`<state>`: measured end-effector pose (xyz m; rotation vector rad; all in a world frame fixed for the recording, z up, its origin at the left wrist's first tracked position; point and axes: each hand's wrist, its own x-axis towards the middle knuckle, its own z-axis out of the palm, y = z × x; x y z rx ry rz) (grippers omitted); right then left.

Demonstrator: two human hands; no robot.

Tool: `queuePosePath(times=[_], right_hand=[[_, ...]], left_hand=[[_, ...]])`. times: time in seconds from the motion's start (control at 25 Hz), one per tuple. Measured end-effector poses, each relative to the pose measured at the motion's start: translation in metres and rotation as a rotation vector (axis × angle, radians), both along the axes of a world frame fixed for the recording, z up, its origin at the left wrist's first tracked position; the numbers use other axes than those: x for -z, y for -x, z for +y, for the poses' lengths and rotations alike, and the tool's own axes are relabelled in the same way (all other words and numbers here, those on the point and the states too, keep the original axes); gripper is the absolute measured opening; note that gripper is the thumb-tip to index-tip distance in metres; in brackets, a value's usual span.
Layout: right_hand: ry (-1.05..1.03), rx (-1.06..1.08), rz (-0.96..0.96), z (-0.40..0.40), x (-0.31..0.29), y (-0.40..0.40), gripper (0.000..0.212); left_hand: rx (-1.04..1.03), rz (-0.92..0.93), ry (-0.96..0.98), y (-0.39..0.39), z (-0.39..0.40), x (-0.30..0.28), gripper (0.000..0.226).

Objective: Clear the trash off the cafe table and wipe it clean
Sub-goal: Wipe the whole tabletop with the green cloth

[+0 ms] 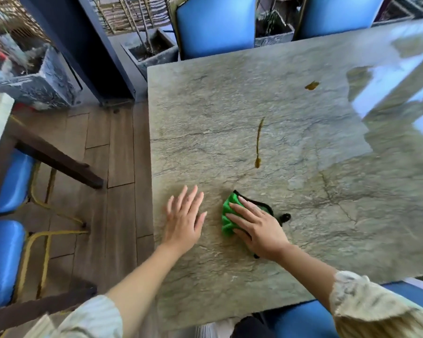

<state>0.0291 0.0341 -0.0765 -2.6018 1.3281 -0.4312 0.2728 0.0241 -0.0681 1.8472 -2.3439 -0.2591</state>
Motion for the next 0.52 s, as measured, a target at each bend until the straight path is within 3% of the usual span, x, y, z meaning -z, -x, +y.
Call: queuePosePath(times=[0.08, 0.12, 0.24, 0.32, 0.4, 0.52], right_hand=[[0.015, -0.036, 0.021, -0.010, 0.000, 0.033, 0.037], [0.015, 0.127, 0.025, -0.018, 0.000, 0.044, 0.038], [-0.007, 0.880, -0.045, -0.032, 0.000, 0.036, 0.043], [-0.056, 1.132, -0.100, -0.036, -0.001, -0.005, 0.044], [-0.041, 1.031, -0.098, -0.034, 0.001, -0.040, 0.044], [-0.002, 0.547, 0.015, -0.019, 0.005, -0.041, 0.043]], left_hand=[[0.088, 0.025, -0.016, -0.004, -0.006, 0.006, 0.055], [0.103, 0.040, -0.020, -0.005, -0.007, 0.008, 0.056], [0.100, 0.068, -0.026, -0.006, -0.006, 0.008, 0.056], [0.092, 0.094, -0.020, -0.006, -0.006, 0.005, 0.057], [0.100, 0.122, -0.025, -0.007, -0.013, 0.000, 0.062], [0.176, 0.195, 0.007, -0.015, -0.037, -0.003, 0.070]])
